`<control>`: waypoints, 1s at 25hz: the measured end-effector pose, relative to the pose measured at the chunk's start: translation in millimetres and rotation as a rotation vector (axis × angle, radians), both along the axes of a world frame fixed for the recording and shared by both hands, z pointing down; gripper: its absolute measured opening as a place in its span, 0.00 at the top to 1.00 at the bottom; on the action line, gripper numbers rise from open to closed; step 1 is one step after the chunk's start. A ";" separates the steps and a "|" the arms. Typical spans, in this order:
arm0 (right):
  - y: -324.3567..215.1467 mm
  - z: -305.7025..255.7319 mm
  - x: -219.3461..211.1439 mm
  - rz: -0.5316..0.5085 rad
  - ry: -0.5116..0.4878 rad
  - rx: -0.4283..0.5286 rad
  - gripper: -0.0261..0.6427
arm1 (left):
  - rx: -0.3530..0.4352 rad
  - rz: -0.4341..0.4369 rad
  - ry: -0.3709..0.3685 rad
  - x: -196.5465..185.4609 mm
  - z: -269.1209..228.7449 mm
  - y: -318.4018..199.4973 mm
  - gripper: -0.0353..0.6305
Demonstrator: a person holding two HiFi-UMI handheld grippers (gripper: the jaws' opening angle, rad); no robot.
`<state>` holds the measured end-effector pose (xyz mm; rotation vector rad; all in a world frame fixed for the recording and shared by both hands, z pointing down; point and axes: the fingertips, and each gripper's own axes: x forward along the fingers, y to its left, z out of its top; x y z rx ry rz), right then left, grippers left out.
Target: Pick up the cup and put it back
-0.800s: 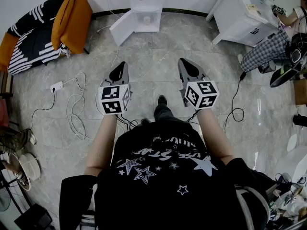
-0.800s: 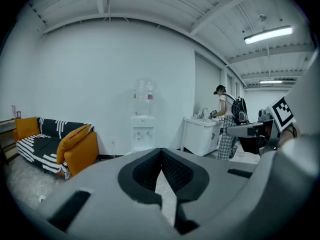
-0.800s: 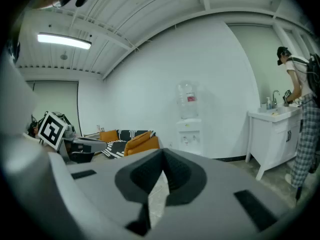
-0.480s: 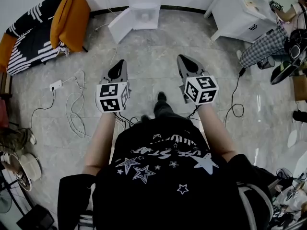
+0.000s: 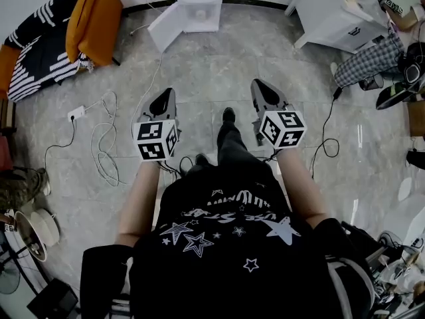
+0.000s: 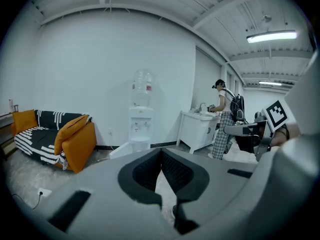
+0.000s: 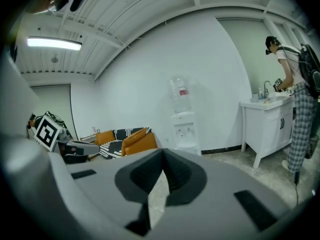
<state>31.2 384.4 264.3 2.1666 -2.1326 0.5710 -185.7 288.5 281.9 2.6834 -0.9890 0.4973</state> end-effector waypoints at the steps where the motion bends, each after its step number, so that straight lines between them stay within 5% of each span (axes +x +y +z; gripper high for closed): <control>1: -6.4 4.8 5.1 0.002 -0.005 -0.005 0.95 | -0.004 -0.001 -0.003 1.9 2.5 -4.6 0.93; 7: -65.0 33.4 34.0 -0.058 -0.015 -0.045 0.91 | -0.002 -0.028 -0.042 25.1 12.5 -50.7 0.93; 14: -165.7 48.3 98.7 -0.142 0.002 -0.064 0.73 | -0.005 -0.060 -0.070 93.0 18.1 -139.9 0.93; 19: -216.2 52.2 140.9 -0.186 -0.011 -0.063 0.69 | 0.003 -0.099 -0.066 132.3 15.6 -183.7 0.93; 25: -257.3 70.5 166.0 -0.238 -0.035 -0.113 0.61 | -0.016 -0.176 -0.045 144.2 17.4 -215.6 0.93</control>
